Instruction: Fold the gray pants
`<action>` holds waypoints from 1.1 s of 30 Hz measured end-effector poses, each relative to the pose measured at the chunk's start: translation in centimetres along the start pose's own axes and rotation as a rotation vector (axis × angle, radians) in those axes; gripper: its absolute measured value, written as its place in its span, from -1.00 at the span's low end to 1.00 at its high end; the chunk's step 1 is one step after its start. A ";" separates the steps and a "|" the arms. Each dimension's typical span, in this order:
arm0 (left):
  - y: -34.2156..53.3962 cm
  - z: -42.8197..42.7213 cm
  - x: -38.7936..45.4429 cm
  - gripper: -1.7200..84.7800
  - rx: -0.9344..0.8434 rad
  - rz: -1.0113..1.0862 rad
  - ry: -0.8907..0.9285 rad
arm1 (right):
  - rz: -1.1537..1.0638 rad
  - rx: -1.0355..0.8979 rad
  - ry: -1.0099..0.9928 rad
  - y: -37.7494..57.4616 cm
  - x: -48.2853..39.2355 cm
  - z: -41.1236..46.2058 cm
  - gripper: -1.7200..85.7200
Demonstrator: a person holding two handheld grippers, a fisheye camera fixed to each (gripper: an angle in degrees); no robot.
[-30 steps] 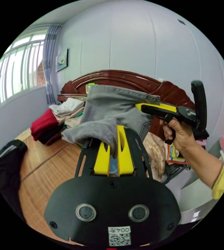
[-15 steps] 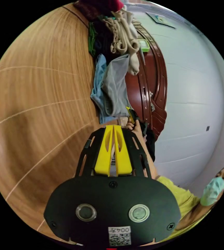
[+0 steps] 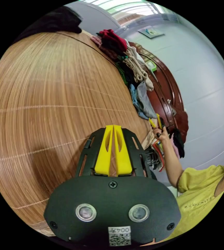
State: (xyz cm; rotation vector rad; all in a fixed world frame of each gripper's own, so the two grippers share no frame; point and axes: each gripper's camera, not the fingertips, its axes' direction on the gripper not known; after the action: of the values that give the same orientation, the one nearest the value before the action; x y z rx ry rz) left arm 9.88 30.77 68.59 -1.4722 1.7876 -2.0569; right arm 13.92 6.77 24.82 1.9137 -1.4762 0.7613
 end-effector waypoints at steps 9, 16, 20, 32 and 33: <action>-0.9 -1.4 -3.9 -0.95 -0.024 -0.043 0.063 | 0.063 -0.061 -0.020 -2.8 -0.6 3.9 -0.61; -1.5 -3.0 -5.8 -0.96 -0.020 -0.051 0.096 | 0.048 -0.048 0.037 -4.4 -1.1 6.7 -0.66; -1.8 -3.9 -6.6 -0.96 -0.019 -0.047 0.105 | 0.069 -0.042 0.074 -5.5 -0.7 8.6 -0.75; -2.5 -6.4 -7.7 -0.95 -0.020 -0.045 0.095 | -0.070 -0.144 0.295 -6.2 -3.1 10.1 -0.86; -2.5 -6.5 -7.8 -0.95 -0.020 -0.045 0.093 | -0.068 -0.142 0.293 -6.1 -3.0 10.2 -0.86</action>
State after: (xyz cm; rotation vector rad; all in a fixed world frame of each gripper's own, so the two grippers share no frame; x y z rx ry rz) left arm 11.21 40.90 66.63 -1.4586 1.8293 -2.1695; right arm 20.04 2.20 15.21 1.6577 -1.2445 0.8420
